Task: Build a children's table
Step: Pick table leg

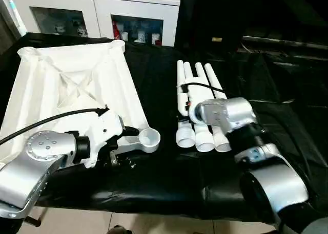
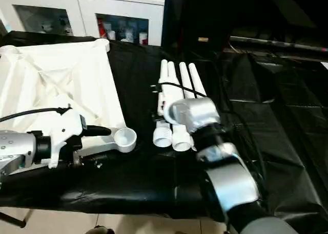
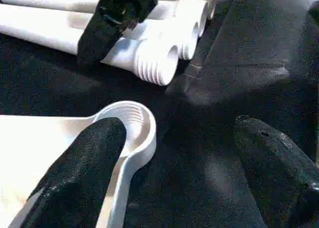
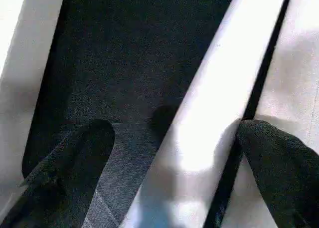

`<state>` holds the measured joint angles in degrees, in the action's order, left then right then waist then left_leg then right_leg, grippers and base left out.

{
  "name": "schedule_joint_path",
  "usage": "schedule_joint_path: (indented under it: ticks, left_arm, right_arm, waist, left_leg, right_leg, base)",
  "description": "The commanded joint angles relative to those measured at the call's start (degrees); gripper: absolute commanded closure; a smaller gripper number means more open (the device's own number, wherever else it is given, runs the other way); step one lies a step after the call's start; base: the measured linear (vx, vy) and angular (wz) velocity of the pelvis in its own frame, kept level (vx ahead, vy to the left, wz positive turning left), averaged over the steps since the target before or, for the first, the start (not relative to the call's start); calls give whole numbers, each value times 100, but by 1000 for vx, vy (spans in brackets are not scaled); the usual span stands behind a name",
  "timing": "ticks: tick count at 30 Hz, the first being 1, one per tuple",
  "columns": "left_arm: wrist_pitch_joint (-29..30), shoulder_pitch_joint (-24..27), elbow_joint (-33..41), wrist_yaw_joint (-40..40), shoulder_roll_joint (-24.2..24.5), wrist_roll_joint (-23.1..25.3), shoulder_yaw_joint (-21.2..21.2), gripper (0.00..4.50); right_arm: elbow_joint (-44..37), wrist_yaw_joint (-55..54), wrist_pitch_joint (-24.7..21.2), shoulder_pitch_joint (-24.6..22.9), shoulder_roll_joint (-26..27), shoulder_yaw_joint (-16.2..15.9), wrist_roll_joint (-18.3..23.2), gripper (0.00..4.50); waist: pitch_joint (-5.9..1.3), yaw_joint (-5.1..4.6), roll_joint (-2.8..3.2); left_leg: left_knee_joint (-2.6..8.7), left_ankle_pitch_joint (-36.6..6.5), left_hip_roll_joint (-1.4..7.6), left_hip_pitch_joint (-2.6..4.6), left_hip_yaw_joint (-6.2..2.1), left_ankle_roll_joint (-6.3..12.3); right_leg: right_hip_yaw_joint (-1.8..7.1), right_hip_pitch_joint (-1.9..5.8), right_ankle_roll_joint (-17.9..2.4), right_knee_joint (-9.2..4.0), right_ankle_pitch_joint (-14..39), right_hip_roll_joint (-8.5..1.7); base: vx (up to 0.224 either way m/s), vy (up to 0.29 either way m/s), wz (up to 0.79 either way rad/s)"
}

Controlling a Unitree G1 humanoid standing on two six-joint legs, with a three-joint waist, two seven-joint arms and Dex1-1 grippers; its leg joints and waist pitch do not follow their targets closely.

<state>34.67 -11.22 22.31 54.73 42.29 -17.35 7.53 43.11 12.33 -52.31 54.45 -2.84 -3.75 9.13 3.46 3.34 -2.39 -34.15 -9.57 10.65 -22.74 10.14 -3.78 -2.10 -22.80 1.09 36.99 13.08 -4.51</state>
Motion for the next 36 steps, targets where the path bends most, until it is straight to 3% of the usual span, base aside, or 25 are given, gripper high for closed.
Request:
schedule_joint_path:
  ticks: [1,13,14,28,36]
  left_arm:
    - [28,-50,96,8,15,-17,59,16]
    - [113,-30,168,-57,11,-32,91,8]
    - [118,-26,177,-65,12,-37,85,0]
    - [115,-8,214,-103,9,-22,89,0]
    - [11,-8,219,-204,-19,104,124,0]
  right_arm:
    - [220,-53,-15,65,5,95,-12,0]
    - [1272,4,527,419,190,95,-150,0]
    - [1342,-10,565,436,198,105,-162,30]
    - [2001,-53,837,554,223,274,-175,138]
    - [2298,-290,976,559,225,567,-48,197]
  waist:
    - [-294,-5,146]
    - [-290,-3,149]
    - [-286,-5,156]
    - [-276,-12,140]
    - [-304,8,157]
  left_leg:
    - [468,-1151,176,173,-40,-682]
    - [459,-1128,190,177,-29,-699]
    - [463,-1154,191,178,-30,-701]
    - [466,-1294,197,179,-26,-658]
    - [464,-1345,200,190,-28,-677]
  right_leg:
    - [216,188,-1031,-364,57,-251]
    - [213,175,-1067,-350,30,-243]
    - [212,172,-1081,-352,60,-244]
    - [219,160,-1085,-367,279,-250]
    - [212,161,-1091,-368,306,-255]
  base:
    - [0,0,0]
    - [0,0,0]
    - [0,0,0]
    - [0,0,0]
    - [0,0,0]
